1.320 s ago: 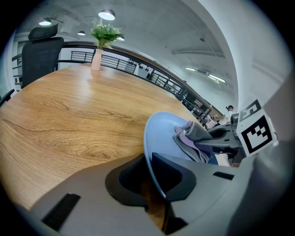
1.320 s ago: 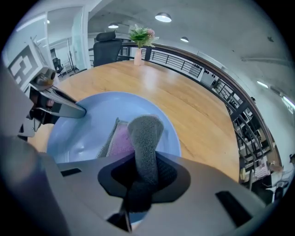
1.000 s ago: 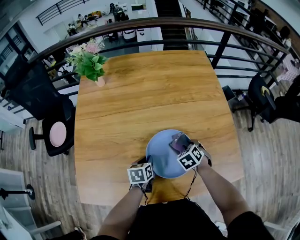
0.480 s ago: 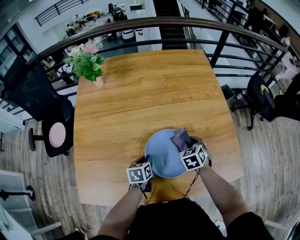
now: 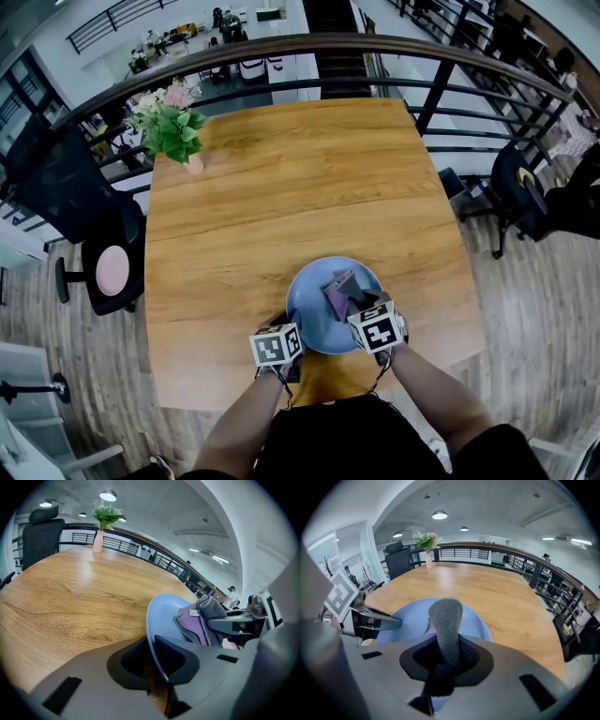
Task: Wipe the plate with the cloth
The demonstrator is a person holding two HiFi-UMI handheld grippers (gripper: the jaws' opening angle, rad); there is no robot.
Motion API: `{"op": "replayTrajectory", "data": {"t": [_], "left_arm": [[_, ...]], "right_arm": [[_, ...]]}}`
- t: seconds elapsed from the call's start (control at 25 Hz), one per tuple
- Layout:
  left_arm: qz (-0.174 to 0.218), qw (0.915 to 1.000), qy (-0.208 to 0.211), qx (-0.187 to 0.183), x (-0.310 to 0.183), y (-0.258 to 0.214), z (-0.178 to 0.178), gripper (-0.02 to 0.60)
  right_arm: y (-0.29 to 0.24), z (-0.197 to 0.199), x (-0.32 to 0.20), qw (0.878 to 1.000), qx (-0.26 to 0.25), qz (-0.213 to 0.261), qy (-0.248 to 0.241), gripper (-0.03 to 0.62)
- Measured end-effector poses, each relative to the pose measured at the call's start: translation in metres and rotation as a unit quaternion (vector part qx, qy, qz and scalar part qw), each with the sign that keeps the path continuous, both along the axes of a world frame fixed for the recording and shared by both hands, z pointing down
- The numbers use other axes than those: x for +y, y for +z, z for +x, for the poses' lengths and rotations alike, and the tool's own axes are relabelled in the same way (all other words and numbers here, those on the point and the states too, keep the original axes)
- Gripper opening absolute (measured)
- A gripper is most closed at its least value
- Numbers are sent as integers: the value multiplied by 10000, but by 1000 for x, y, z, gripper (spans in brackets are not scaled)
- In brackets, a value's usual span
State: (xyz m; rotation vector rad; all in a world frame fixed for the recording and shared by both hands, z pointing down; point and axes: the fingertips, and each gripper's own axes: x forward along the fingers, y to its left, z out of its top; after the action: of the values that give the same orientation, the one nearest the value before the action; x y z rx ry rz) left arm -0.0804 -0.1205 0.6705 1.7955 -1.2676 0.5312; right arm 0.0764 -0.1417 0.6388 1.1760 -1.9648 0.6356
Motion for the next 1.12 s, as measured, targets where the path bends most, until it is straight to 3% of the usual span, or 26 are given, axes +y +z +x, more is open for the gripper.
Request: {"op": "replayTrajectory", "data": {"t": [0.6,1.12], "left_arm": [[-6,10000,-16,1,1,0,1,61],[-16,10000,-4,46,1,-1,2,61]], "right_arm": [[15,-80,67,9921,-660,-806,-691,74],[20,-78,97,9812,-210,-1239,-1467,74]]}}
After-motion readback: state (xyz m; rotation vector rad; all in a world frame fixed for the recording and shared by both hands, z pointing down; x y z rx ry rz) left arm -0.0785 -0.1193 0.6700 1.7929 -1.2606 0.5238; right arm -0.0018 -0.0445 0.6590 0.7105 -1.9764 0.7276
